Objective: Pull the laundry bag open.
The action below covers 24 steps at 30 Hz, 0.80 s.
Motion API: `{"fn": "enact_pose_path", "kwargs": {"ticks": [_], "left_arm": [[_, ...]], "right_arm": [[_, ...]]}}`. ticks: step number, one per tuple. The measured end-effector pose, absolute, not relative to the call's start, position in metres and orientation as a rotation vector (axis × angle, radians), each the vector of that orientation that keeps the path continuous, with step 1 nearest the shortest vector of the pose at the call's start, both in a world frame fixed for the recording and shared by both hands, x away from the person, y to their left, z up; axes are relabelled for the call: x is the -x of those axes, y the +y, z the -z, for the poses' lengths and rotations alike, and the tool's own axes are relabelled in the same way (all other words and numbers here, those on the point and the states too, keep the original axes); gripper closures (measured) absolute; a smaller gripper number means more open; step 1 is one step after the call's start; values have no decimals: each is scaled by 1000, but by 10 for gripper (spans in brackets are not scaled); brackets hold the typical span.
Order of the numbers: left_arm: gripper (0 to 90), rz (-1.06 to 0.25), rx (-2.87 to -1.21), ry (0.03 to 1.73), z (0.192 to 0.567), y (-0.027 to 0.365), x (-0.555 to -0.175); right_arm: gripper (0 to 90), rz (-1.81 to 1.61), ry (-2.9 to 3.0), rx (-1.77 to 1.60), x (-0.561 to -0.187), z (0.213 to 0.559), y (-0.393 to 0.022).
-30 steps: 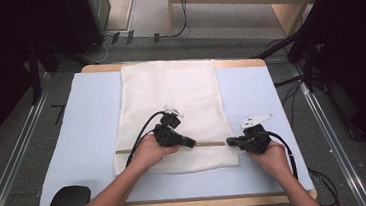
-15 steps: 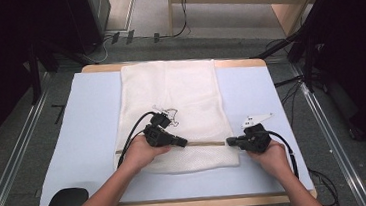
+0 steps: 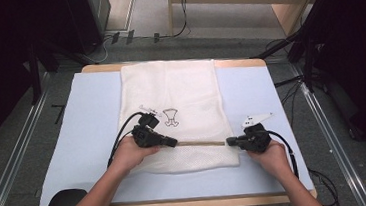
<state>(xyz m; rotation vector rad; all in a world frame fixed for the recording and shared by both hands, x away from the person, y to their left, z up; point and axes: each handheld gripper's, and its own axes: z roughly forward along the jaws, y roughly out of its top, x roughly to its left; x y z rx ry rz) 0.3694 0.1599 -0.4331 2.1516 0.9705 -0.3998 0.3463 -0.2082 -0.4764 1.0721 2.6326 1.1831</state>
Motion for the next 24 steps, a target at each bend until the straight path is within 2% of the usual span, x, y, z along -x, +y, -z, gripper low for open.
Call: {"fn": "enact_pose_path", "kwargs": {"ticks": [24], "left_arm": [[892,390,-2145,1007,429,191,-366]], "right_arm": [[900,-1170,2641,-1048,-347,476,-208]]}}
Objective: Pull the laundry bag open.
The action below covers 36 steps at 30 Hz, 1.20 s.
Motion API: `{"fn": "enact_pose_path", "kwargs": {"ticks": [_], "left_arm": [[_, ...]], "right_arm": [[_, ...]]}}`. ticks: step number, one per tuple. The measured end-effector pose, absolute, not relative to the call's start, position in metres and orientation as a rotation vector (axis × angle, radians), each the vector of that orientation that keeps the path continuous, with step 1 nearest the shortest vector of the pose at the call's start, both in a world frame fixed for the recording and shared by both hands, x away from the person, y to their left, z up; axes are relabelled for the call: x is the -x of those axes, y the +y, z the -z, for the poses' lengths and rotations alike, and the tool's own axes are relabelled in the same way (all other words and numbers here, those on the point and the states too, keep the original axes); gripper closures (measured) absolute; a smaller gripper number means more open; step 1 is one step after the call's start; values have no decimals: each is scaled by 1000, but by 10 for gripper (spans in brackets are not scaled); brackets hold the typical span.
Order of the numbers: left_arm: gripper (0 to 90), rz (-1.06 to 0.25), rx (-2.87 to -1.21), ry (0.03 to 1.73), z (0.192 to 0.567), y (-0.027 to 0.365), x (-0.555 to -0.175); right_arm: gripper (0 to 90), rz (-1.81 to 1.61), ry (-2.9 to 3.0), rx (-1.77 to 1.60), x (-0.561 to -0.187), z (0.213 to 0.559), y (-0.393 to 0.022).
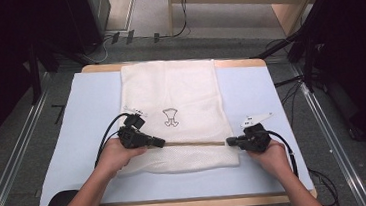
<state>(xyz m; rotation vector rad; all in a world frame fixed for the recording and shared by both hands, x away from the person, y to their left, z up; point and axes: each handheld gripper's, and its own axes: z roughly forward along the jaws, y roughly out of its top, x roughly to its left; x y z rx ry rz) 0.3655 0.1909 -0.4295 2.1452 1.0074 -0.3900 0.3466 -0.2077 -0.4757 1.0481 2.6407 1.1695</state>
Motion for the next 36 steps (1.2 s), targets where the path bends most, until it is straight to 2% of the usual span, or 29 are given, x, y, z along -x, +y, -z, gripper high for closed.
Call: {"fn": "enact_pose_path", "kwargs": {"ticks": [10,14,27,36], "left_arm": [[891,378,-2143,1003,426,204,-363],[891,336,-2141,1009,424,211,-360],[891,374,-2125,1052,425,236,-361],[891,345,-2127,1069,423,242,-359]], "right_arm": [[900,-1174,2645,-1050,-347,476,-208],[900,-1177,2645,-1048,-347,476,-209],[900,-1187,2656,-1054,-347,476,-210],[900,-1195,2666,-994,-346,477,-213]]}}
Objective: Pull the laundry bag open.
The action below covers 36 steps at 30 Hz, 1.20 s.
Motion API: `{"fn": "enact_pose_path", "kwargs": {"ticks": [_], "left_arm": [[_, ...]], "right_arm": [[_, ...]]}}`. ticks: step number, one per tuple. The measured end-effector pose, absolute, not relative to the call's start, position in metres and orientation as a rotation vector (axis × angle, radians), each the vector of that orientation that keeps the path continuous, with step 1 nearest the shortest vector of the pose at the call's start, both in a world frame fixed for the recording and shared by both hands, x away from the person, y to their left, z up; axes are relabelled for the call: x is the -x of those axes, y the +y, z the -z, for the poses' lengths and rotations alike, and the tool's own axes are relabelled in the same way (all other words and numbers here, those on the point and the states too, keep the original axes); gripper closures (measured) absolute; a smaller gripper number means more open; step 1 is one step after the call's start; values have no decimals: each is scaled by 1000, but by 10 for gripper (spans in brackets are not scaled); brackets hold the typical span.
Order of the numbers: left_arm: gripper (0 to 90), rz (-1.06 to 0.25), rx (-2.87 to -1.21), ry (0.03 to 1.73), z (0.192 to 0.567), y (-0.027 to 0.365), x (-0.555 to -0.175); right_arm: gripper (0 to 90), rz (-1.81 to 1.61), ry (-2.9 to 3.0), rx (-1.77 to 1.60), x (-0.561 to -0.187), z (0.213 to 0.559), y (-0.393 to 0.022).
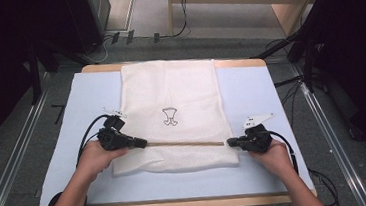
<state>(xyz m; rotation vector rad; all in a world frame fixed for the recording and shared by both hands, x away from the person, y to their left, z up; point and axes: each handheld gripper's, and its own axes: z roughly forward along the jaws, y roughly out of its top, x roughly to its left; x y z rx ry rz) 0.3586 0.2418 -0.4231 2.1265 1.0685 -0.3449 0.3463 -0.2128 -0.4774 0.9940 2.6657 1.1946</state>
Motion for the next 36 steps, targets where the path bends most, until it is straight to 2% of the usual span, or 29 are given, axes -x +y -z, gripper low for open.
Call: {"fn": "enact_pose_path", "kwargs": {"ticks": [20,24,36], "left_arm": [[891,326,-2111,1134,425,265,-355],[891,355,-2088,1171,427,269,-356],[891,362,-2090,1152,426,278,-354]], "right_arm": [[900,-1204,2664,-967,-346,478,-216],[900,-1188,2666,-967,-346,478,-216],[900,-1189,2665,-964,-345,478,-216]]}}
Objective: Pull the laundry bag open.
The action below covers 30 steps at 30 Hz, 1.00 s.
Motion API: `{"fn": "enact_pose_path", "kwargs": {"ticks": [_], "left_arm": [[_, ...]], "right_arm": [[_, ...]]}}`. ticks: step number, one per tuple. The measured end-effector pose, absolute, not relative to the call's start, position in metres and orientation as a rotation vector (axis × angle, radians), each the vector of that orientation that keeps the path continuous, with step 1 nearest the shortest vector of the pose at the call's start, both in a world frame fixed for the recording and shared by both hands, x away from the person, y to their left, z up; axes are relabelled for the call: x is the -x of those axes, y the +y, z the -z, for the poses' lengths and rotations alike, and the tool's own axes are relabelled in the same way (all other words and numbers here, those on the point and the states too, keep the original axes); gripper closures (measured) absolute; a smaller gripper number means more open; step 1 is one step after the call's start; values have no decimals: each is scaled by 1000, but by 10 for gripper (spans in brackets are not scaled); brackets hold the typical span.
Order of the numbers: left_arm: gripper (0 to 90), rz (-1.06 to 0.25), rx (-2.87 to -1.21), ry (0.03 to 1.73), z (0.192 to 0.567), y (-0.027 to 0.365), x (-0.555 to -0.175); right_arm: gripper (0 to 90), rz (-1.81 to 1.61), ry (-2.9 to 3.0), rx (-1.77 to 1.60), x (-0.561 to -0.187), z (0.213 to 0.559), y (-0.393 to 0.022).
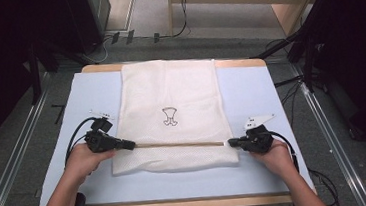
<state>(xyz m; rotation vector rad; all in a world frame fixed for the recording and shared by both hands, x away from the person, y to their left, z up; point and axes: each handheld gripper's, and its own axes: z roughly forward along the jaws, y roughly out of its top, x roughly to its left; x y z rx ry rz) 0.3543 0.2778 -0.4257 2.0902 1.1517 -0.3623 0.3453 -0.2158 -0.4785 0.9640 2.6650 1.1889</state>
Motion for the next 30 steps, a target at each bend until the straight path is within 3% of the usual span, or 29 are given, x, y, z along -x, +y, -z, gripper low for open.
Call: {"fn": "enact_pose_path", "kwargs": {"ticks": [16,24,30], "left_arm": [[892,318,-2073,1201,423,295,-350],[892,252,-2019,1351,426,336,-344],[891,234,-1988,1335,423,346,-337]], "right_arm": [[900,-1167,2670,-912,-346,478,-215],[900,-1174,2682,-929,-347,478,-216],[900,-1185,2701,-933,-350,478,-216]]}}
